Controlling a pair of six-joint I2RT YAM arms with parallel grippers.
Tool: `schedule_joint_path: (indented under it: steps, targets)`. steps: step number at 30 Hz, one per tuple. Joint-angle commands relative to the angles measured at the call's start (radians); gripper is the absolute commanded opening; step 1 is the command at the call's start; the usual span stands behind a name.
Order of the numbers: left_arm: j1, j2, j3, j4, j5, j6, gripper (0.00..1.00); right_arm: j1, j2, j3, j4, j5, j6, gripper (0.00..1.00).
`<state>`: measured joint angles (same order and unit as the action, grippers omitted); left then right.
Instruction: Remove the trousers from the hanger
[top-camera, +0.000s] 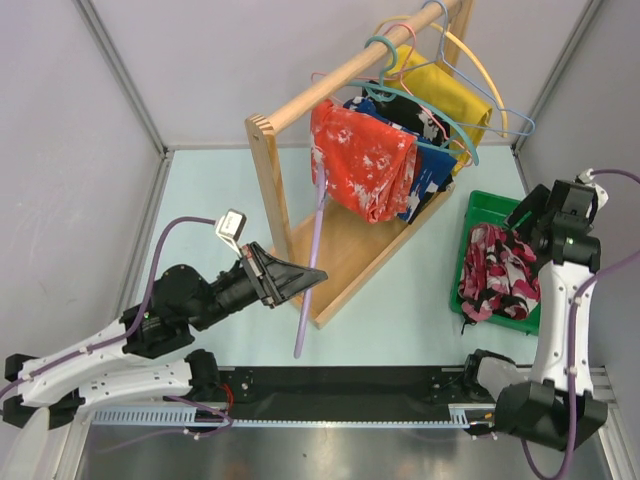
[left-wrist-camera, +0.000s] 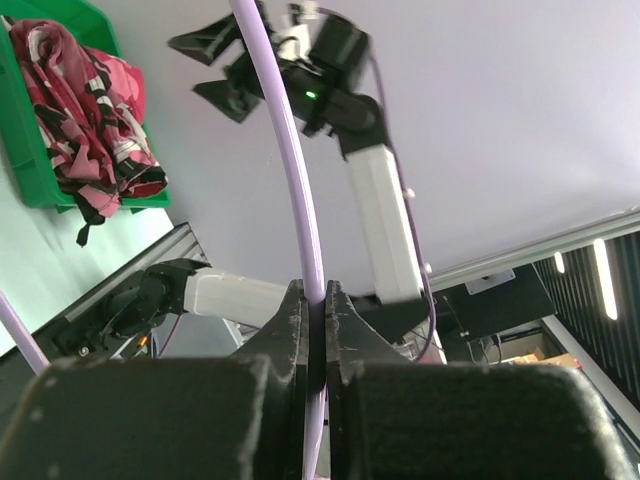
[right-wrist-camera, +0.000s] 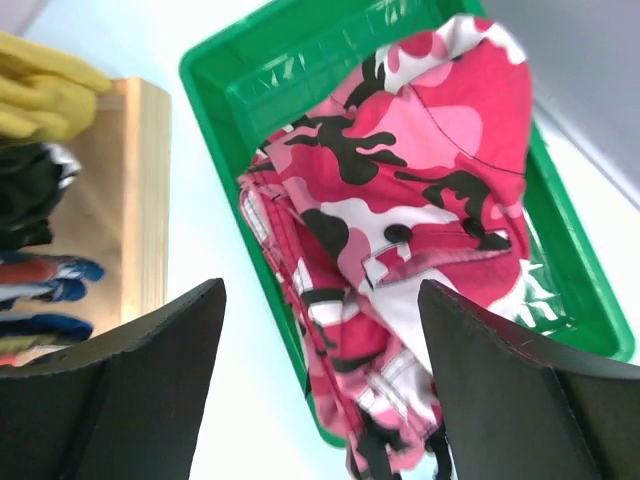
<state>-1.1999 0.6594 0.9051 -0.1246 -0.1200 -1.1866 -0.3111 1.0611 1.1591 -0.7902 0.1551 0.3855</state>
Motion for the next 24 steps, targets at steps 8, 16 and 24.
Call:
schedule_joint_path:
  steps: [8, 16, 24]
  targets:
    - [0.002, -0.015, 0.005, 0.091, -0.058, 0.016, 0.00, 0.357, -0.177, -0.032, -0.165, 0.096, 0.026, 0.83]
    - [0.002, 0.014, 0.023, 0.114, -0.096, 0.019, 0.00, 0.827, -0.239, -0.055, -0.265, 0.158, 0.168, 0.82]
    - [0.002, 0.066, 0.031, 0.164, -0.131, -0.005, 0.01, 1.435, -0.282, 0.000, -0.103, 0.121, 0.288, 0.82]
